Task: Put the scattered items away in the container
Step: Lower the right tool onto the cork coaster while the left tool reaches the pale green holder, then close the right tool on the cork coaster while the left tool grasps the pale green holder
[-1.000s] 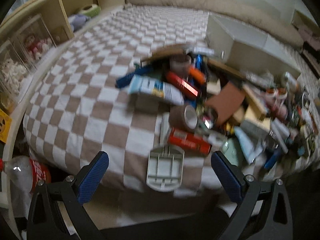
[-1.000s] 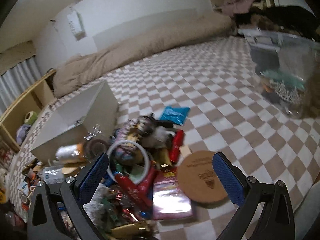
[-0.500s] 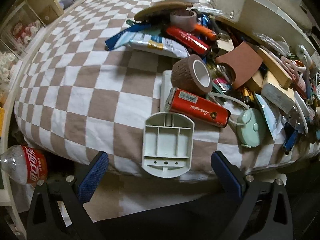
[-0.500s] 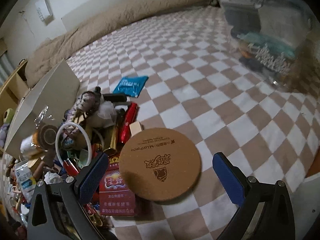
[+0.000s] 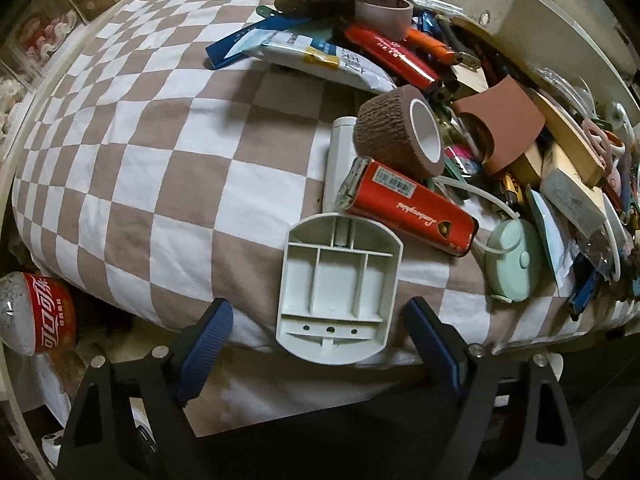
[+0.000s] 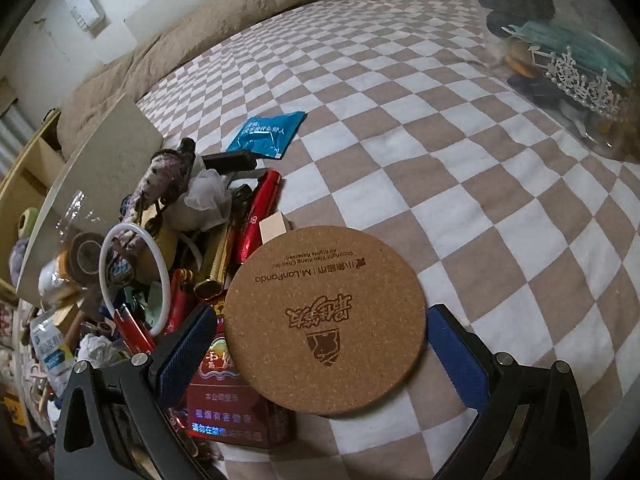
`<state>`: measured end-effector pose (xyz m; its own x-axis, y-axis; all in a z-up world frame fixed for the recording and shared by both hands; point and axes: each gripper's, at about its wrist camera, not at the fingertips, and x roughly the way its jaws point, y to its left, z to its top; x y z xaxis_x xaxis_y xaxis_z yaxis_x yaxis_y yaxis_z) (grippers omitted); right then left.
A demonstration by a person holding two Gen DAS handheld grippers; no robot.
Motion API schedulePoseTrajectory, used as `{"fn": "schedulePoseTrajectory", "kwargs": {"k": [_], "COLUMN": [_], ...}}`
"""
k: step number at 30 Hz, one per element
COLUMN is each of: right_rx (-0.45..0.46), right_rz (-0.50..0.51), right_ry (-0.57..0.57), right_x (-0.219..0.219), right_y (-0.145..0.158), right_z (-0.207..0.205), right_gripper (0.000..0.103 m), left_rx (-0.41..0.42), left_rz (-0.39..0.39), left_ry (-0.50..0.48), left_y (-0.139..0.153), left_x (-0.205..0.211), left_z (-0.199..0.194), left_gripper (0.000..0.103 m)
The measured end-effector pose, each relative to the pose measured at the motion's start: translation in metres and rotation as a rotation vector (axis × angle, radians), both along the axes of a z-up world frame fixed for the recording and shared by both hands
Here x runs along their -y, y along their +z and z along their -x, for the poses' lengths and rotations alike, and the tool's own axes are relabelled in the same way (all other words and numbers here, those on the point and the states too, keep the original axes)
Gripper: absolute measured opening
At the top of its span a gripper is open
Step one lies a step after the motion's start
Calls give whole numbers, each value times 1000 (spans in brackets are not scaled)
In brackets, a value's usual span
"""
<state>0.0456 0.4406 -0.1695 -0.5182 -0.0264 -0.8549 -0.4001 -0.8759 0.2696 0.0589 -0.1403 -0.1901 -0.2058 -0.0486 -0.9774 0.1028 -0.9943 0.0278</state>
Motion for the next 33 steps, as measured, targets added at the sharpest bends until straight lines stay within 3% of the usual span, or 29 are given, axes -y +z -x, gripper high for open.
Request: {"fn": "schedulePoseTrajectory", "kwargs": {"k": [6, 13, 17, 33], "right_rx": [11, -4, -23, -151], "right_rz": [-62, -58, -42, 91], "right_ry": [10, 7, -3, -97], "right_x": [4, 1, -1, -19], "right_y": [-2, -1, 0, 15], "right_z": [6, 3, -2, -25], "right_gripper": [103, 101, 101, 101], "left_rx": [-10, -36, -64, -191], "left_rz": [6, 19, 46, -111], "left_ry": [12, 4, -6, 138], "left_y": [1, 5, 9, 36], "left_x": [1, -4, -12, 18], "left_z": [1, -1, -4, -26], "left_gripper": [76, 50, 49, 48]}}
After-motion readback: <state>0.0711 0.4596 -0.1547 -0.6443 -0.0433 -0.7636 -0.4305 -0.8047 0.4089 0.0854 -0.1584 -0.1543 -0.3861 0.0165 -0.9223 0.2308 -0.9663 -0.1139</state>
